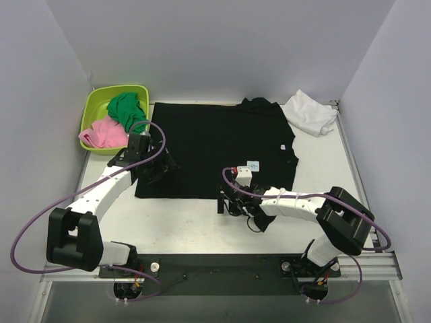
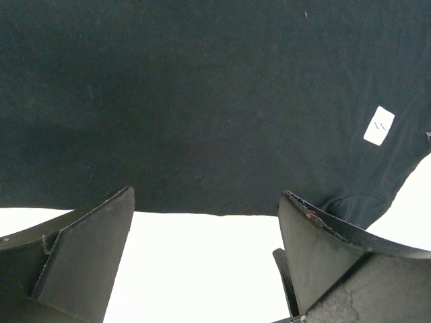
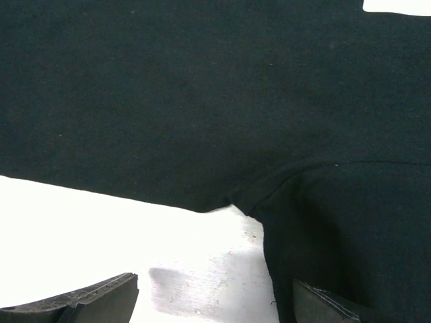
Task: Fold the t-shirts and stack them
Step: Flatten out the tshirt
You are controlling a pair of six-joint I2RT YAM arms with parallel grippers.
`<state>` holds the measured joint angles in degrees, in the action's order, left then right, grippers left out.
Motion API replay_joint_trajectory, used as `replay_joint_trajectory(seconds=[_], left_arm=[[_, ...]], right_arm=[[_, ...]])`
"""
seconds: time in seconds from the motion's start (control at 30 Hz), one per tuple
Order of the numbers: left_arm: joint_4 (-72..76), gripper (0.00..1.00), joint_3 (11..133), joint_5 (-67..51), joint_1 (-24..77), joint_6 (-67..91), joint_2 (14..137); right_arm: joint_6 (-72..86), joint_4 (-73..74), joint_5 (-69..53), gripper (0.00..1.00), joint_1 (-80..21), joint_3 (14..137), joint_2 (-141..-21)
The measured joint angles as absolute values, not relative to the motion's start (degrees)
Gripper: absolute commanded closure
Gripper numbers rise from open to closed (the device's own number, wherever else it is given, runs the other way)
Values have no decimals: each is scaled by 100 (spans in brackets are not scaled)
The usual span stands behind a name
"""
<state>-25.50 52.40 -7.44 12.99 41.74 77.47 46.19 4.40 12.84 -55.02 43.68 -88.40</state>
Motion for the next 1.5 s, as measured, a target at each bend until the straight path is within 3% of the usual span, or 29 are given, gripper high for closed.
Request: replay_joint_trajectory(seconds=[0.5, 0.83, 1.13, 1.3, 1.5], left_arm=[[-2563, 3, 5210, -746, 1282, 4147, 7623], [-2613, 2, 5210, -777, 1225, 4125, 7467], [-2694, 3, 5043, -843, 1227, 4003, 7081], [-2724, 2, 5026, -843, 1227, 3872, 7006], [-2733, 3, 5083, -760, 1229, 3664, 7491]], right_arm=[[4788, -331, 1096, 0, -6023, 4733, -9321], [4807, 252, 1039, 0, -6490, 5100, -9452], [4777, 1345, 2056, 0, -6525, 4899, -7603], [4759, 1393, 2213, 0, -5793, 4150, -6449], [4576, 1262, 1942, 0, -4545, 3444, -6466]])
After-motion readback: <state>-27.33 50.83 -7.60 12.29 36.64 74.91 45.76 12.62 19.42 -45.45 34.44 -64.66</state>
